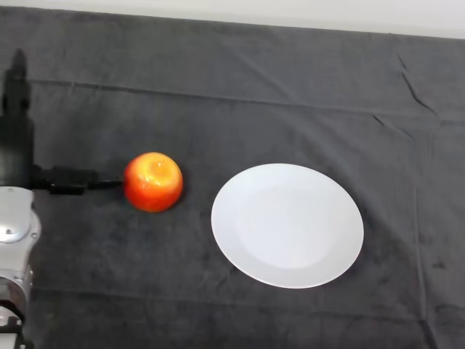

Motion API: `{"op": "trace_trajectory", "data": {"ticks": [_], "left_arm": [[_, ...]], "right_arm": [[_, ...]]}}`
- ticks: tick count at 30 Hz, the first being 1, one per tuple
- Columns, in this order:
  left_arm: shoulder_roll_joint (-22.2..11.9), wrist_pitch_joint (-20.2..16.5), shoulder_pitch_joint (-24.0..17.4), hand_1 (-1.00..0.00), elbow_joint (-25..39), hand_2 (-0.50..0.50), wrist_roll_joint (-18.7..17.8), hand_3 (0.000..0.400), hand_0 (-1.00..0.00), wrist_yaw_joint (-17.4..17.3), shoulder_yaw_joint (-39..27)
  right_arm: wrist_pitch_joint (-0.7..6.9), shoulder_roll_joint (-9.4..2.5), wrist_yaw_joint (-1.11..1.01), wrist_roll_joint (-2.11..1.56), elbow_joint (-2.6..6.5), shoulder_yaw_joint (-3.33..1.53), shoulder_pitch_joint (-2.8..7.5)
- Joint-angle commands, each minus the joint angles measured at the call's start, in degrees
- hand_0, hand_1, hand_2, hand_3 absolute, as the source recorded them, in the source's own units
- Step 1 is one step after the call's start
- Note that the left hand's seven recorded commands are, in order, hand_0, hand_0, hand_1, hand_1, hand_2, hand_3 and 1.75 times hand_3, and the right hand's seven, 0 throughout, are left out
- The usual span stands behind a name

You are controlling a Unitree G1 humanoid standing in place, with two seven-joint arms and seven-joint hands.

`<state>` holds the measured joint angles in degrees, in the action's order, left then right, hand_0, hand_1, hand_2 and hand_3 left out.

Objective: Move the apple to the plate

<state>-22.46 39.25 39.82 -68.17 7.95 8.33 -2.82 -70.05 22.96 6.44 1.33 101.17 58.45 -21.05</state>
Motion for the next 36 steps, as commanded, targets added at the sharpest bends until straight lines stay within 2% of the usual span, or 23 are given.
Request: {"op": "trace_trajectory", "data": {"ticks": [1, 13, 21, 36], "left_arm": [[0.86, 1.18, 2.79, 0.0, -0.25, 0.0, 0.99, 0.0, 0.0, -0.8, 1.21], [2.39, 0.7, 1.5, 0.0, 2.28, 0.0, 3.42, 0.0, 0.0, -3.33, 4.91], [3.66, 0.14, 0.81, 0.0, 2.94, 0.0, 5.21, 0.0, 0.0, -3.78, 7.43], [3.79, -0.75, 1.22, 0.0, 0.77, 0.0, 7.9, 0.0, 0.0, -4.79, 11.04]], "right_arm": [[3.92, -8.7, -0.12, -1.53, 4.41, 0.3, 6.44], [3.94, -8.73, -0.29, -2.14, 4.4, -0.16, 6.38], [3.95, -8.75, -0.39, -2.52, 4.4, -0.44, 6.35], [3.96, -8.78, -0.56, -3.14, 4.41, -0.91, 6.29]]}}
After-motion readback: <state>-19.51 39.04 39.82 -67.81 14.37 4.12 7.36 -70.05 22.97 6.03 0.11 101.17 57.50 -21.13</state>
